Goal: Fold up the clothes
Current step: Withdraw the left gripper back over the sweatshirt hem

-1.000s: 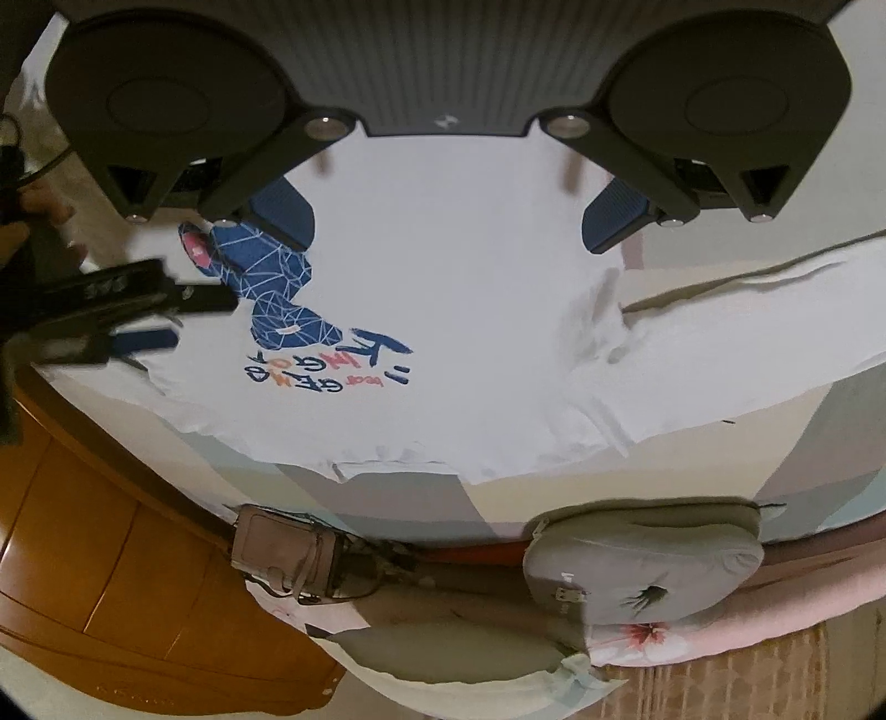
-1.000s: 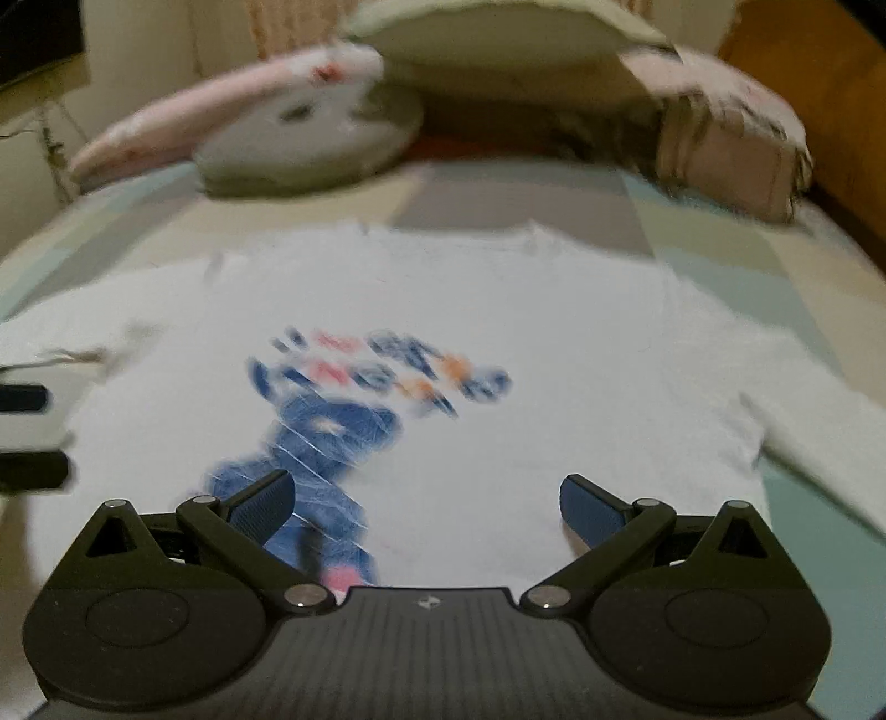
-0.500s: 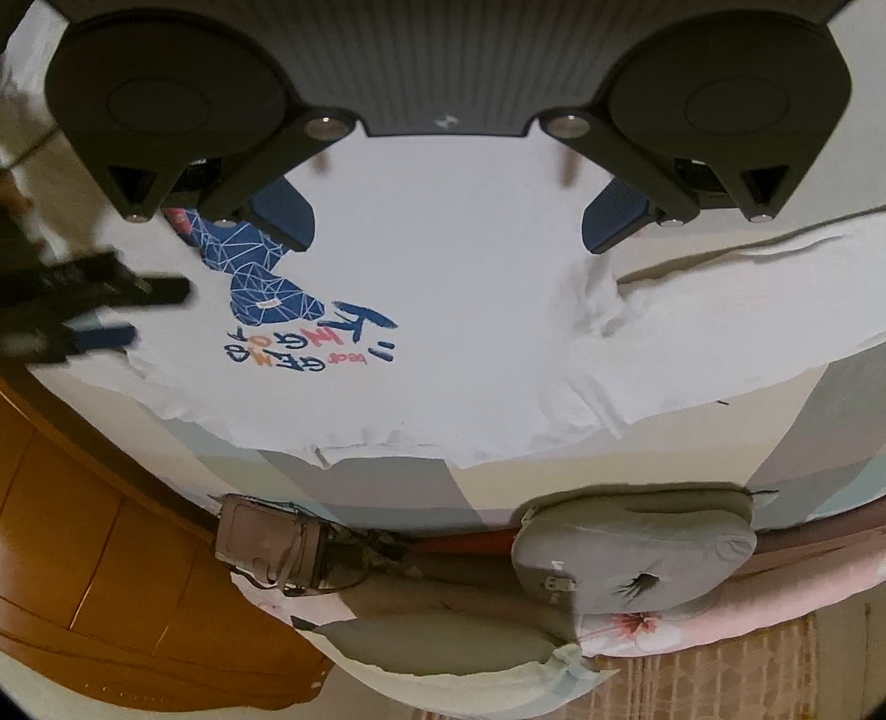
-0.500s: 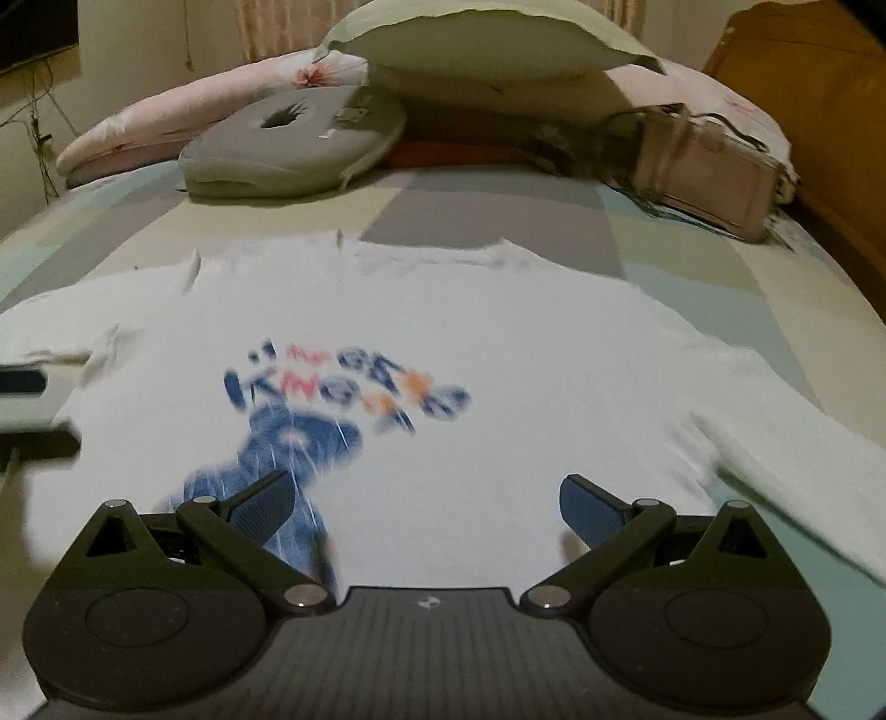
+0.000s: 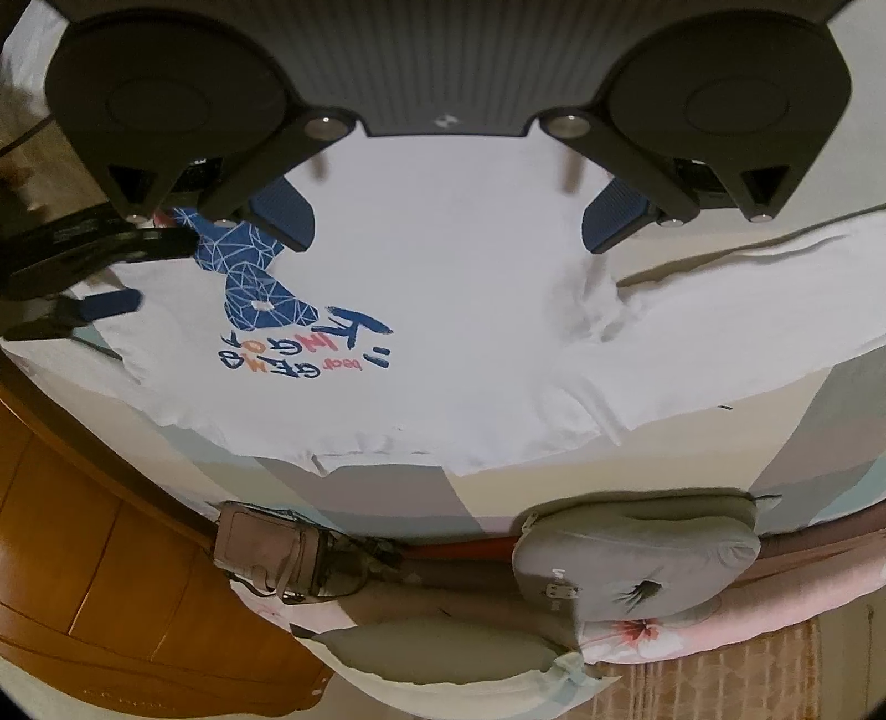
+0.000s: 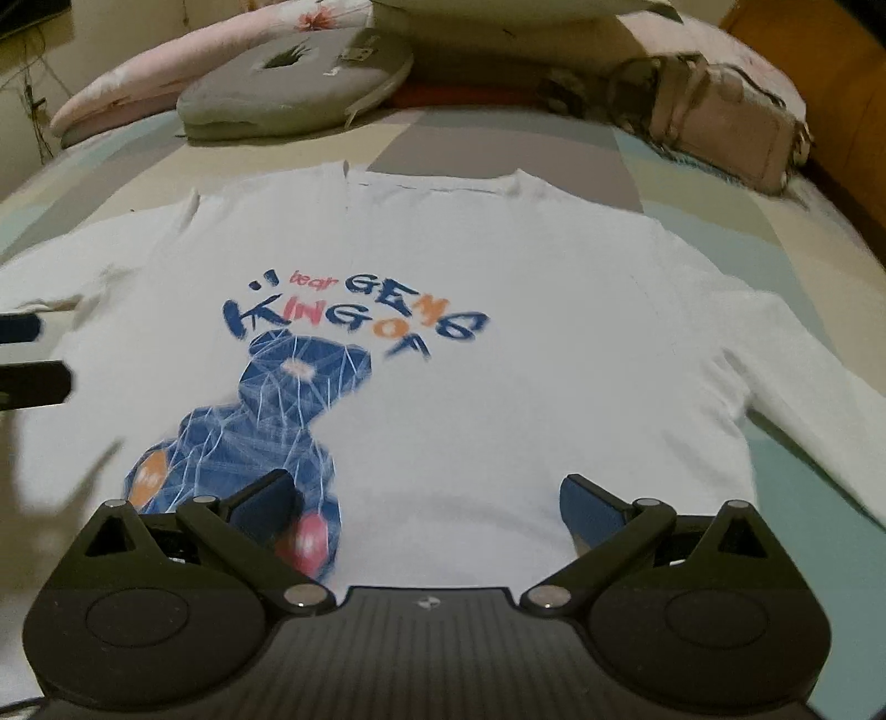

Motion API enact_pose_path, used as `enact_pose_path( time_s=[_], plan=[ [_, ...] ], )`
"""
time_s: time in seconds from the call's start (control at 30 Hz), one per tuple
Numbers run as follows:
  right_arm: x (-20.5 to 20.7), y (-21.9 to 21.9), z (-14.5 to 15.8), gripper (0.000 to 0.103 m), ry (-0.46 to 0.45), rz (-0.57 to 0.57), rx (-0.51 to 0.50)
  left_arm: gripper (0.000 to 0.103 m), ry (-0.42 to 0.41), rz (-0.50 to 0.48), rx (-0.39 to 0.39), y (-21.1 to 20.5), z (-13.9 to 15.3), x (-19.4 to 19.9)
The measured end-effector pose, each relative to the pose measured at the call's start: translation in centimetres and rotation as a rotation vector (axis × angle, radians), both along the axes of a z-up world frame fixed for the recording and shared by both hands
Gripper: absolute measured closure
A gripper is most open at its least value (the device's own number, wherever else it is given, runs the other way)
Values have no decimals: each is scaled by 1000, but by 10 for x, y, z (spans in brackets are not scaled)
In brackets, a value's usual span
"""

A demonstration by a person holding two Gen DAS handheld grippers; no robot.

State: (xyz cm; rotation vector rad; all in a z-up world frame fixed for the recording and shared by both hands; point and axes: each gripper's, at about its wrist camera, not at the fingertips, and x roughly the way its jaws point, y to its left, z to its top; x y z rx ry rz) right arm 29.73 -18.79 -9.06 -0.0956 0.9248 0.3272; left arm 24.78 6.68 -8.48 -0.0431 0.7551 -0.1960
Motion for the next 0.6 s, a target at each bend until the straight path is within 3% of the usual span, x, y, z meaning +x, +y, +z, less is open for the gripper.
enact_pose_path(
  time_s=[0.13,0.3,0.4,0.6],
  plan=[
    [-36,-31,18,0,-42,32,75,1,-11,-17,8,-6,1,-4],
    [-61,-43,4,0,-39,85,50,1,-13,-32,23,-15,-1,-7],
    [-64,-56,-10,0,5,20,19,1,-1,-54,40,-20,-4,-9],
    [-70,-71,1,0,-43,-11,17,1,-9,-82,53,-28,-5,-12]
  ],
)
